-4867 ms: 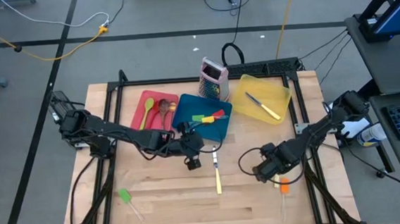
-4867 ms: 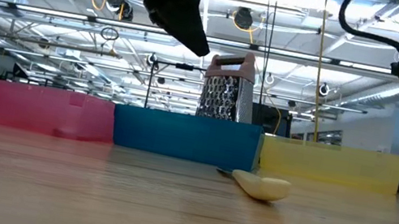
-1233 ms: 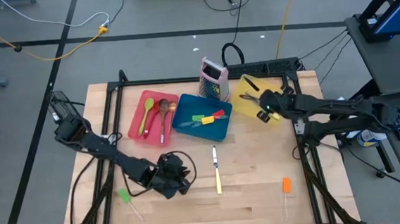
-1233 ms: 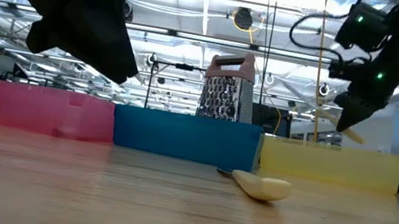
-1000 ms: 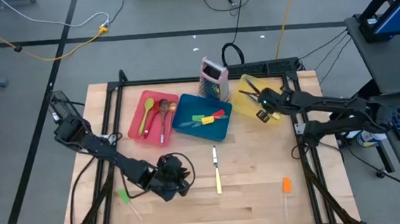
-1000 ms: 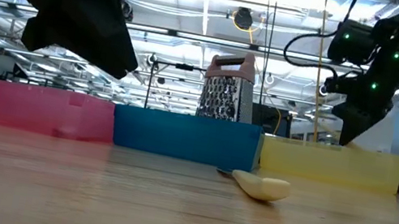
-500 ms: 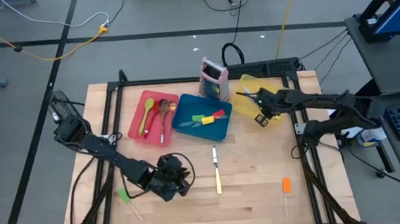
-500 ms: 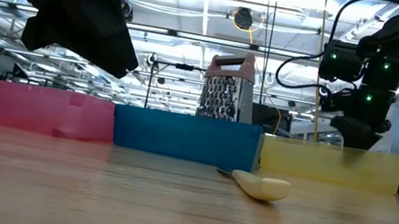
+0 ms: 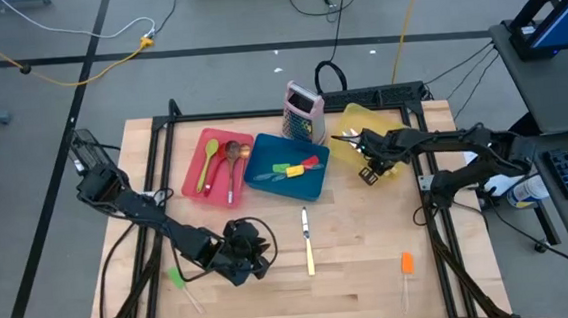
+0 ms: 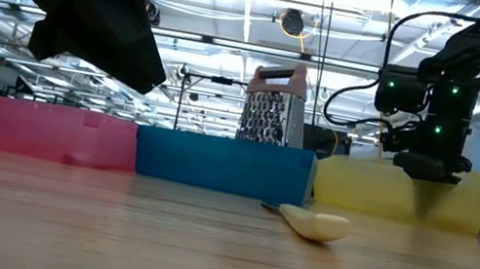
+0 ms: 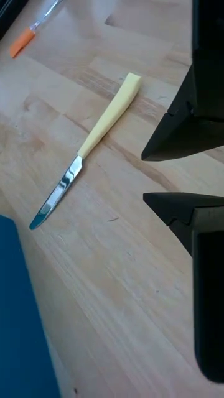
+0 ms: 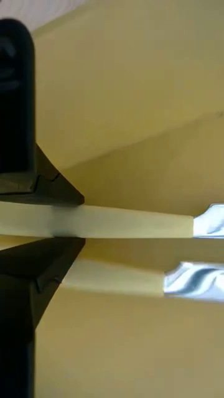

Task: Pick & Place Kitchen Items
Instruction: Put the right yellow knife into the yellow bin

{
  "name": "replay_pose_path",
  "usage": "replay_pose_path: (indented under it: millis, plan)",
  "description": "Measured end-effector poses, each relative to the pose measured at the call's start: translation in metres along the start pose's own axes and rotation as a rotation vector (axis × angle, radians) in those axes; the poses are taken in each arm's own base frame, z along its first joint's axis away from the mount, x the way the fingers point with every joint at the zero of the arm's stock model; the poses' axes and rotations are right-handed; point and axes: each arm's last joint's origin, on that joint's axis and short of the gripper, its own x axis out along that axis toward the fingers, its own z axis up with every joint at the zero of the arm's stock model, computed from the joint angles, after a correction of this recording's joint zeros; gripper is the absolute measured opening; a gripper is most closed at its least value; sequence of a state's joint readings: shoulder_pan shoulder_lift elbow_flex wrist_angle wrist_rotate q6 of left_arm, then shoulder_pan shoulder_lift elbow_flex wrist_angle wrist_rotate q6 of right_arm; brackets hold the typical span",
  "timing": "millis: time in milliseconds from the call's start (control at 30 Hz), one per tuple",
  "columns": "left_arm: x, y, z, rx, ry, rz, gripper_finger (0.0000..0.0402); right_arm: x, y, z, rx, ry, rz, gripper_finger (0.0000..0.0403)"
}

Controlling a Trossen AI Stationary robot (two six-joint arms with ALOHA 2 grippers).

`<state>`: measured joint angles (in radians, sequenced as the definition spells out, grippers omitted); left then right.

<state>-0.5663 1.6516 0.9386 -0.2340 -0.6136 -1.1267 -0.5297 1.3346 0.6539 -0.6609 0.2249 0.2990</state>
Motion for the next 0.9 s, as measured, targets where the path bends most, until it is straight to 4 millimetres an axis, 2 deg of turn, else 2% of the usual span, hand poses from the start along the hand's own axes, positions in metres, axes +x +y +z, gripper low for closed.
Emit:
replay_pose_path:
  millis: [533, 733, 900]
  plan:
    - [0.004, 0.003, 0.006, 0.029, -0.007, 0.016, 0.0095, 0.001, 0.000, 0.000, 0.014, -0.024, -0.007, 0.0121]
    - [0.004, 0.003, 0.005, 0.028, -0.007, 0.015, 0.0095, -0.001, 0.000, 0.003, -0.036, -0.068, 0.001, 0.0115]
    - [0.004, 0.003, 0.005, 0.005, -0.007, 0.015, 0.0095, -0.015, -0.003, 0.002, -0.024, -0.148, 0.016, 0.0106]
